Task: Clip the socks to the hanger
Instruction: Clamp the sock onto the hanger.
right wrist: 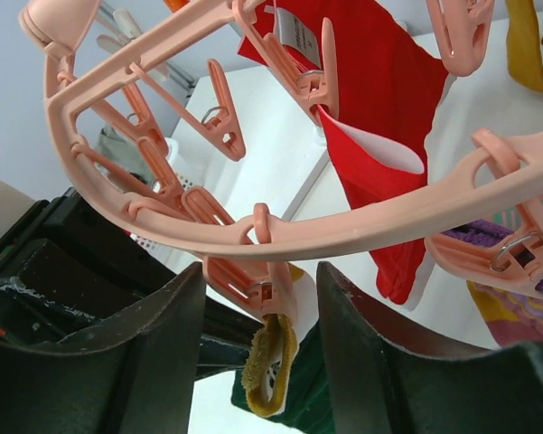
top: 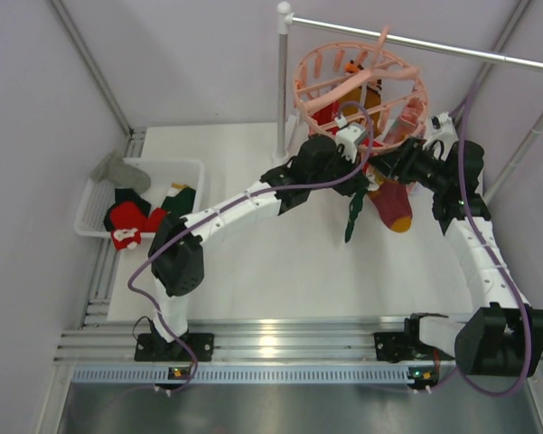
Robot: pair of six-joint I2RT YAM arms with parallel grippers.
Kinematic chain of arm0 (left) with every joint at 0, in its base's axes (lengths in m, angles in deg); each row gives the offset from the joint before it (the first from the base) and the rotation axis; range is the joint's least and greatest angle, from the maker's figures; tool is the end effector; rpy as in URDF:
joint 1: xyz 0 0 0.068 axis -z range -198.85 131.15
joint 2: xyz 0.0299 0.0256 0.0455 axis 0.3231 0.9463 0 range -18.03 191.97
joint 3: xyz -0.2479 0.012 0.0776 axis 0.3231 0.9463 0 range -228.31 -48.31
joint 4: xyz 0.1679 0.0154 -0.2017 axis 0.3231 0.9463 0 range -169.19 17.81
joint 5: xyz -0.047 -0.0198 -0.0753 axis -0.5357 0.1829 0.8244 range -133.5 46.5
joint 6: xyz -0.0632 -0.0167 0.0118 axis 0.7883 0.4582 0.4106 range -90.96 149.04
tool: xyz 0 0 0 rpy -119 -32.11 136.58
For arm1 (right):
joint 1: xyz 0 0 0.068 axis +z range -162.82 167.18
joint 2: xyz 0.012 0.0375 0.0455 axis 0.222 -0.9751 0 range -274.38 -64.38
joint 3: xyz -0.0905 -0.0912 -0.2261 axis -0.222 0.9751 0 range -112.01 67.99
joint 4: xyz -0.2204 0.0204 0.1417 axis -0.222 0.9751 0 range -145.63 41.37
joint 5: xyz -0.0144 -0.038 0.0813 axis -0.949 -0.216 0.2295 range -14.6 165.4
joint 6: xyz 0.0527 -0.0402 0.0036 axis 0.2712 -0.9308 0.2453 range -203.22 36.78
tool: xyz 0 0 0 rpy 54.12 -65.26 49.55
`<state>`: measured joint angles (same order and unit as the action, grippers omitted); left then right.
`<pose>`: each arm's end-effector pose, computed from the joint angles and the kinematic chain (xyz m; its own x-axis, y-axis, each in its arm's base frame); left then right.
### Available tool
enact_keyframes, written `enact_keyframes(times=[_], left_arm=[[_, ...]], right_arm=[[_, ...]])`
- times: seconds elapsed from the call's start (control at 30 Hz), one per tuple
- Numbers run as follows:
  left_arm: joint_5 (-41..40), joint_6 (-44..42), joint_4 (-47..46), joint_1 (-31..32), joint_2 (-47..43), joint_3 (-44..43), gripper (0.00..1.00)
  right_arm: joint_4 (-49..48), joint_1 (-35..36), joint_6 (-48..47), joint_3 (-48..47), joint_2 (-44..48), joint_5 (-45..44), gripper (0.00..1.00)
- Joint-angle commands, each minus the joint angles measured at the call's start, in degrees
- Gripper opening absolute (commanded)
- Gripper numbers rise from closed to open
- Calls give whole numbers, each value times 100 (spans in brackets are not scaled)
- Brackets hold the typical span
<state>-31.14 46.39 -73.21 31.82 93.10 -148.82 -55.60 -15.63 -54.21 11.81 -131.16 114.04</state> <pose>0.2980 -0.3815 0.3252 -0.4368 0.0736 -0.8965 0.7913 0.5054 -0.3440 0.2888 0.0188 0.3363 -0.4400 0.4008 -0.8036 -0.4131 0.7042 0.5774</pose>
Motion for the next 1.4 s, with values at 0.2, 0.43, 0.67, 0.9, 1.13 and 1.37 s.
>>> enact_keyframes(times=[0.2, 0.43, 0.67, 0.9, 1.13, 1.37], left_arm=[[328, -12, -921, 4, -433, 382, 42], [495, -274, -2869, -224, -1444, 2165, 58], [636, -451, -4479, -418, -1656, 3273, 70], [978, -662, -5062, -594, -1375, 3337, 69], [1277, -960, -5388, -620, -1023, 3029, 67], [1462, -1277, -5090, -629, -1093, 2958, 65]], right_arm=[[-100, -71, -27, -279, 60, -58, 49], [-82, -79, -71, -332, 78, -58, 49], [-21, -88, -185, -420, 78, -66, 52], [515, -106, -598, -674, 69, 57, 60], [1429, -246, -1414, -1219, -352, 425, 70], [1570, -632, -1662, -1360, -537, 619, 71]])
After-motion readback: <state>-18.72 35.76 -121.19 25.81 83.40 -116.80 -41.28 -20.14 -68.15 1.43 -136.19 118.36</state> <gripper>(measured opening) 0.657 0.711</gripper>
